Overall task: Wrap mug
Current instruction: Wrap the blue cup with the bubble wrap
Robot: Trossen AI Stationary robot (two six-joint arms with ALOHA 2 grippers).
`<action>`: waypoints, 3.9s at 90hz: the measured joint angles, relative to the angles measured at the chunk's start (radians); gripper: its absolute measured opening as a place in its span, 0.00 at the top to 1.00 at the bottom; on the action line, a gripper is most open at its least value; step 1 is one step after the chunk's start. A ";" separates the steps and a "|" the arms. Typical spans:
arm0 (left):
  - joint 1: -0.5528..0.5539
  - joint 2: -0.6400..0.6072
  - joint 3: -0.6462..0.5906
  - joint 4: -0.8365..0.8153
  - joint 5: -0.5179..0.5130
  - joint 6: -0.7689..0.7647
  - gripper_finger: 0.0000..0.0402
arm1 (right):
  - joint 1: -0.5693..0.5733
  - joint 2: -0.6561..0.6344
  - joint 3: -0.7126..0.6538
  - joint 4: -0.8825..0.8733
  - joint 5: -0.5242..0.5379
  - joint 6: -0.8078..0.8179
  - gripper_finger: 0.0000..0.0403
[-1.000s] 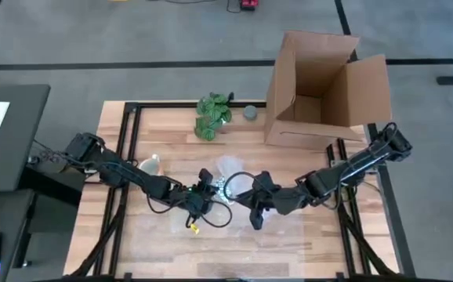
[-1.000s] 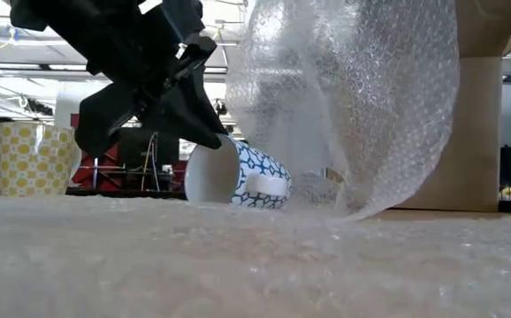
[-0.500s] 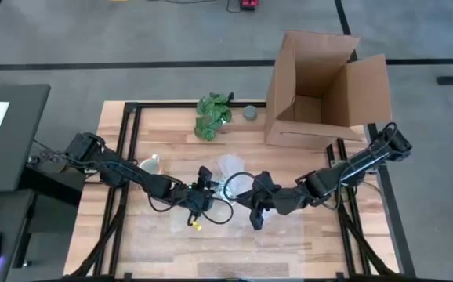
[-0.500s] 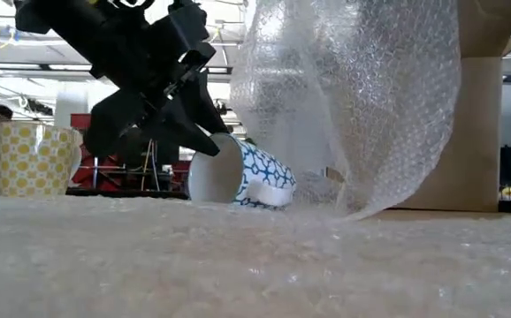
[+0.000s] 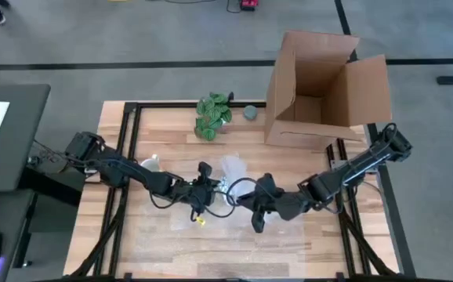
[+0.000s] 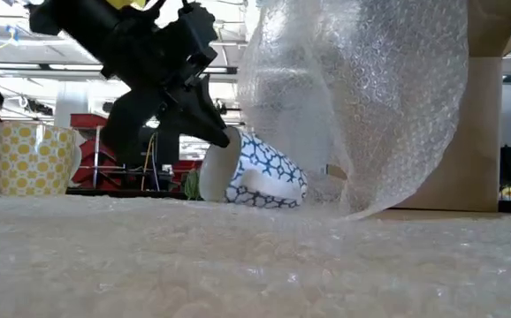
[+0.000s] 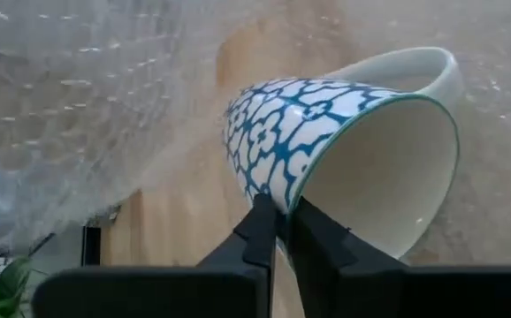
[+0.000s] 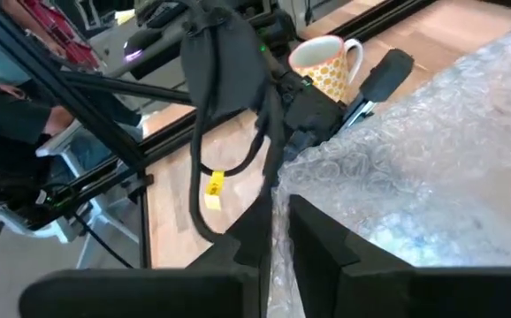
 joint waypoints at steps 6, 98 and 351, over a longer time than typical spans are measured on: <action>0.006 -0.032 0.044 -0.069 0.024 -0.039 1.00 | 0.017 0.000 0.000 0.001 0.013 0.006 0.96; 0.254 0.091 0.397 -0.478 0.568 -0.289 1.00 | 0.161 0.000 0.000 -0.101 0.312 0.132 0.98; -0.194 -0.350 0.332 -0.898 0.148 -0.737 0.82 | -0.240 0.167 0.000 0.618 -0.113 -0.140 0.56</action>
